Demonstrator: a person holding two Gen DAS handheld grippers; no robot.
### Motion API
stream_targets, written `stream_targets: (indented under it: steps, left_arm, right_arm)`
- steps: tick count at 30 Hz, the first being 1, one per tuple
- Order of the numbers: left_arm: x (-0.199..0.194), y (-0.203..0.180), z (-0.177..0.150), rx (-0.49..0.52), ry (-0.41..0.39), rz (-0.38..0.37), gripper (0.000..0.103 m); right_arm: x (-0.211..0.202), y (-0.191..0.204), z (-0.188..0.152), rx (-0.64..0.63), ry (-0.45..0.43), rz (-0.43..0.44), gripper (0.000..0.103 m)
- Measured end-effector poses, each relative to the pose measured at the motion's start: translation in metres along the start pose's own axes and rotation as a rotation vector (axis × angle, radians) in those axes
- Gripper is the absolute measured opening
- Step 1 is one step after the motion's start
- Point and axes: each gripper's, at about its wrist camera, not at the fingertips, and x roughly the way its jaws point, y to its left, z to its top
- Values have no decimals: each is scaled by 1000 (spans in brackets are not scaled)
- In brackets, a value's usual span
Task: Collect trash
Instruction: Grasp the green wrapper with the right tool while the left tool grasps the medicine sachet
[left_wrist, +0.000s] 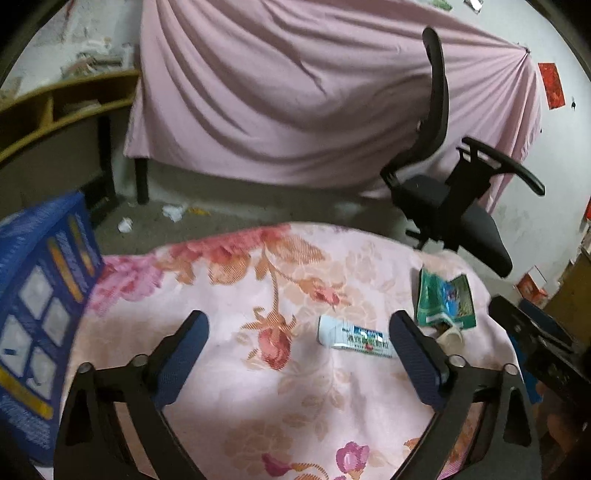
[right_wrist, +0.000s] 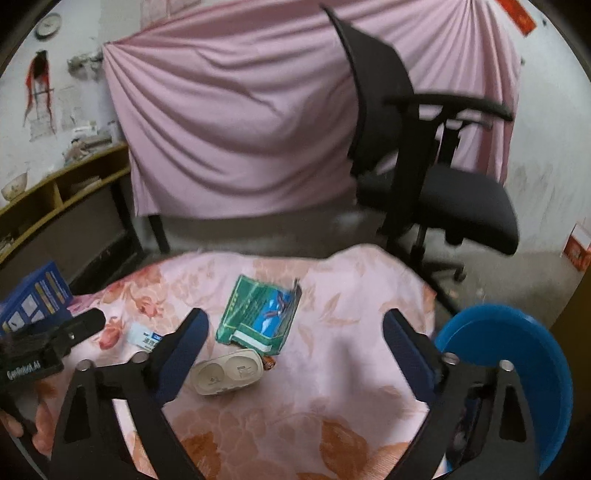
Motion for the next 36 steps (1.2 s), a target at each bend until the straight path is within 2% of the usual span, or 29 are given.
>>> stream_targets:
  steps: [2,3,4,5,6,8,12,15,22,25,26,27,30,36]
  left_arm:
    - [10,1,-1,2,55,-41,73]
    - [17,2,-3,-1,92,-65,65]
    - [20,3,-3,-3,110,-77,62]
    - [24,3,-2,-6,126,-92,62]
    - [25,3,-3,-8,131,-111,62]
    - [26,1,-1,-6,140,-144,61]
    - [34,-6,-2,25,172,-150,45]
    - [38,-9,-3,34,182,-145,34]
    - [41,-9,-3,33,184,-169,15]
    - [41,-10,-3,30,186,-191,11]
    - [39,-10,-3,27,183,-206,10]
    - [38,-9,-3,23,180,-229,7]
    - [32,-5,-3,16,156,-277,4]
    - [23,-7,-2,39,122,-312,1]
  right_arm:
    - [13,-2,1,19,53,16,82]
    - [19,-3,2,28,78,24,74]
    - [25,-3,2,32,105,30,68]
    - [31,-3,2,36,125,39,56]
    - [33,-4,3,40,138,47,50]
    - [40,-4,2,51,167,74,50]
    - [47,-1,6,53,181,101,49]
    - [55,6,4,23,208,106,43]
    - [53,5,1,34,209,127,31]
    - [51,7,0,26,204,133,29]
    - [50,8,0,25,200,138,26]
    - [50,7,0,26,197,143,18]
    - [46,6,0,37,184,159,10]
    - [39,6,-2,35,164,199,6]
